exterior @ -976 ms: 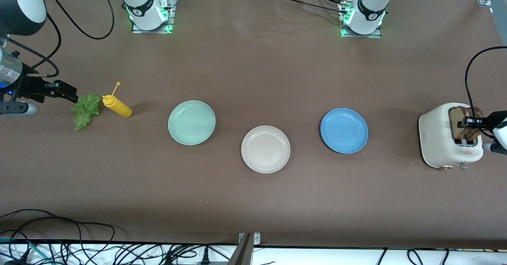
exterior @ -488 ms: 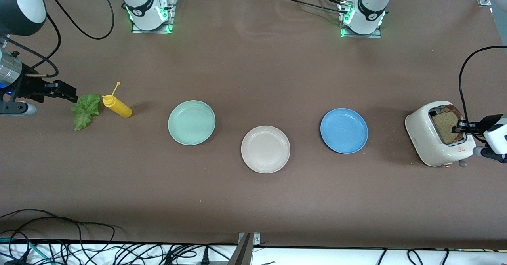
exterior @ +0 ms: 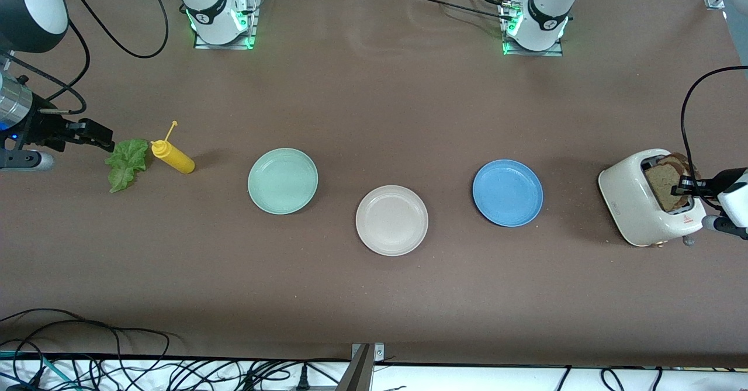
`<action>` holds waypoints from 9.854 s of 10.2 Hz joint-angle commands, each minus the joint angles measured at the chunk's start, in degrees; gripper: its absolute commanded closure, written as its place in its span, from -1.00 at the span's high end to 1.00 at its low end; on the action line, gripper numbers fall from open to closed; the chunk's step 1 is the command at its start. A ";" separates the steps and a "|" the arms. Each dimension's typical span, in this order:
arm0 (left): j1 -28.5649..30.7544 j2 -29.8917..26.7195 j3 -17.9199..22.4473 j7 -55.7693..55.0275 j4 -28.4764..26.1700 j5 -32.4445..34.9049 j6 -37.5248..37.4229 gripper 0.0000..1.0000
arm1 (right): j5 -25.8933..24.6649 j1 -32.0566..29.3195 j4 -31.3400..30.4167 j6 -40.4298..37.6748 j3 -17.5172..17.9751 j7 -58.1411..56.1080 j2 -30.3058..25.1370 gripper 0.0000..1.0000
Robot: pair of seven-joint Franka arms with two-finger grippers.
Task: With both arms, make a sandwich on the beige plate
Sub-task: 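Lift the toast slice out and carry it to the beige plate, then lay the toast on the beige plate while the right gripper grasps lettuce, then carry the lettuce to the plate while the left gripper returns to toaster, then lay the lettuce on the toast and open the right gripper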
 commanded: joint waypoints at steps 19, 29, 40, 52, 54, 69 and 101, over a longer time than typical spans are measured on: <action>-22.41 8.17 -0.79 -22.42 5.82 -51.98 -9.01 -1.00 | 1.21 -2.49 0.41 -0.64 -2.19 0.47 2.16 1.00; -30.95 21.36 -1.14 -18.30 5.82 -66.78 7.95 -1.00 | 0.07 -8.90 -2.04 -0.03 -2.28 -0.15 5.59 1.00; -31.22 25.67 -1.05 -6.35 5.91 -67.39 14.82 1.00 | -2.92 -9.08 -28.86 34.51 -7.99 0.38 11.46 1.00; -27.00 19.37 1.41 -3.41 6.96 -48.66 14.73 1.00 | -3.00 -9.08 -28.51 38.03 -9.92 -0.49 20.35 -0.54; -27.00 16.20 1.41 -10.53 6.96 -34.50 14.56 1.00 | -2.92 -9.08 -28.07 37.94 -9.92 -2.68 19.74 -0.97; -27.79 10.82 22.41 -11.70 7.58 -13.60 -1.97 1.00 | 5.96 -3.92 10.84 -11.55 12.91 52.67 14.89 -1.00; -21.03 1.33 27.60 -12.23 2.49 -4.20 -6.81 1.00 | 5.17 25.83 29.94 34.99 14.16 121.43 42.89 1.00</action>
